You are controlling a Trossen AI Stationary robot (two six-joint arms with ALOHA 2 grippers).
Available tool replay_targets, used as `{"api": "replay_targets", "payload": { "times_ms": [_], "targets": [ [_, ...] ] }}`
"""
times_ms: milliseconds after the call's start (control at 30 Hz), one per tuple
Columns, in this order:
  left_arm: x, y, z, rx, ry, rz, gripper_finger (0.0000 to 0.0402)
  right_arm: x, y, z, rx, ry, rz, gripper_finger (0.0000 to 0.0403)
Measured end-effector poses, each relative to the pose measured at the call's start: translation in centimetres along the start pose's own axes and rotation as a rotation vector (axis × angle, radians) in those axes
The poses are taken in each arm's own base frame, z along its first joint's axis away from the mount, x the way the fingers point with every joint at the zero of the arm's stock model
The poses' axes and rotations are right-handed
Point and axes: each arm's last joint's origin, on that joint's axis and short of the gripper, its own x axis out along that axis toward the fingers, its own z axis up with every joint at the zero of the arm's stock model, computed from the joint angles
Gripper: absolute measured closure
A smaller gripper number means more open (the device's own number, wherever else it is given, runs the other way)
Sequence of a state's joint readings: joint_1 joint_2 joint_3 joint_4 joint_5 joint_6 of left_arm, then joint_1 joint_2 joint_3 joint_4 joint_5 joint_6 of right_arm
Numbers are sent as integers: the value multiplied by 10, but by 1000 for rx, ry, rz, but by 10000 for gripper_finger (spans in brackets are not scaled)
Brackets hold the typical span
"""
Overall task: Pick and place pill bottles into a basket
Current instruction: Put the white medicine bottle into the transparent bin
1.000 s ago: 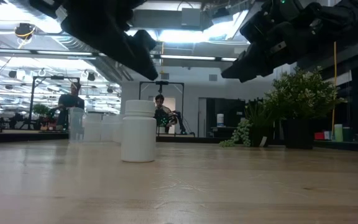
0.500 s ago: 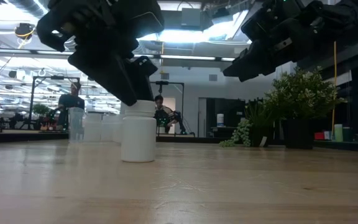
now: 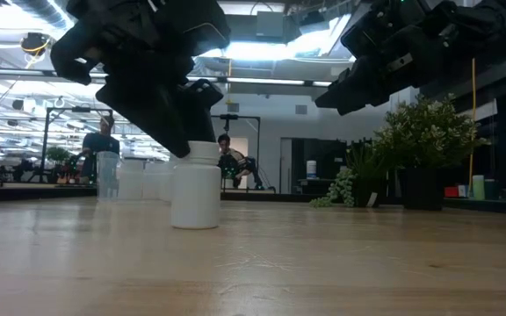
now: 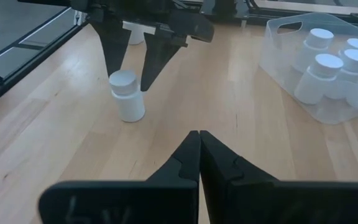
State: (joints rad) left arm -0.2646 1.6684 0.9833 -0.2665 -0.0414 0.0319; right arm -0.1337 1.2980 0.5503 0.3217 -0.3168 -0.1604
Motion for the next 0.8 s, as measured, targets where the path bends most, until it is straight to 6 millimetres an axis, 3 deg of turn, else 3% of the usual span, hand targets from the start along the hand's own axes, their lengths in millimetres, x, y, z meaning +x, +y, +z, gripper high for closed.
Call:
{"api": "replay_targets", "payload": {
  "times_ms": [800],
  "targets": [
    [0,0,0,161,-2,-14,230,0,0,0,1,0,0,396]
  ]
}}
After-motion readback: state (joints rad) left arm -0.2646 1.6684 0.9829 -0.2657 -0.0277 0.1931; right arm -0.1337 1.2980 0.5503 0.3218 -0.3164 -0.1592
